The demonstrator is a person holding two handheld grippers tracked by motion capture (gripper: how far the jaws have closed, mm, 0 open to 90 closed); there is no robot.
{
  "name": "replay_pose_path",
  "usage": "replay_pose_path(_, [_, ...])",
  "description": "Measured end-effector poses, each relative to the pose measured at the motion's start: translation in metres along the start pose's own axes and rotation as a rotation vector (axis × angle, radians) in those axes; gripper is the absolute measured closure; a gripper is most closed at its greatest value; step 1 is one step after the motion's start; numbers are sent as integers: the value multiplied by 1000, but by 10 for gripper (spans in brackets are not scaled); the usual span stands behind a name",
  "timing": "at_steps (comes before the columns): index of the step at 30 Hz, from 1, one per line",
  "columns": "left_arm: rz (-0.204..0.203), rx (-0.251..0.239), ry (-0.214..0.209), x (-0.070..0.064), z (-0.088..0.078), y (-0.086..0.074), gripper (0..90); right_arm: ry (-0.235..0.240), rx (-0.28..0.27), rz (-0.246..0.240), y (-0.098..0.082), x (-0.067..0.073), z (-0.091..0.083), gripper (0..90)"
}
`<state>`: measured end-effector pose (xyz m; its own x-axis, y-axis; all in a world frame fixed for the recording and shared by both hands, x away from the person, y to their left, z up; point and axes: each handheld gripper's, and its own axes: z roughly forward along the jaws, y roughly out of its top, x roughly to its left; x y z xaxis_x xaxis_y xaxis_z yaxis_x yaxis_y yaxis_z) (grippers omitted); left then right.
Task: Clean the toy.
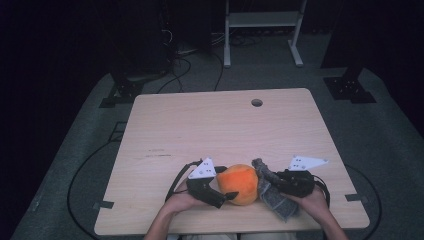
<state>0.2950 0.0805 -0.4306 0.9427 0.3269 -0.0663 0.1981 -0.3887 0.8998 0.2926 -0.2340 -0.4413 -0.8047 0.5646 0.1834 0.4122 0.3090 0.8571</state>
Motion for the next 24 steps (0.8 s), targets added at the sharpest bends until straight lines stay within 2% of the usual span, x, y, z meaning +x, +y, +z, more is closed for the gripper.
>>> replay_pose_path(2, [17, -22, 34, -2, -1, 2, 241, -17, -3, 5, 1, -3, -5, 765])
replay_pose_path(4, [8, -44, 46, -3, -5, 6, 320, -17, -46, 4, 8, -2, -14, 765])
replay_pose_path(7, [9, -70, 71, -6, -10, 17, 357, 10, -130, -25, 20, 8, -26, 765])
replay_pose_path(10, [3, -38, 71, -8, -8, 17, 361, 61, -181, -50, 28, 19, -28, 765])
replay_pose_path(13, [-17, -40, 60, -8, -2, 14, 343, 48, -131, -80, 27, 24, -15, 765])
replay_pose_path(14, [-24, -38, 39, -7, -1, 14, 302, 39, -123, -79, 24, 23, -13, 765])
replay_pose_path(17, [-35, -43, 26, -3, -2, 10, 187, 24, -110, -62, 18, 18, -12, 764])
replay_pose_path(19, [-76, 5, 30, 0, 2, 8, 102, 26, -107, -62, 17, 17, -13, 764])
replay_pose_path(20, [-102, 21, 19, 1, 5, 6, 88, 30, -108, -61, 16, 17, -13, 764])
replay_pose_path(21, [-107, 16, 17, 1, 8, 4, 88, 36, -109, -54, 16, 16, -13, 764])
replay_pose_path(24, [-65, -8, 57, -3, 8, 3, 222, 31, -111, -28, 11, 9, -13, 764])
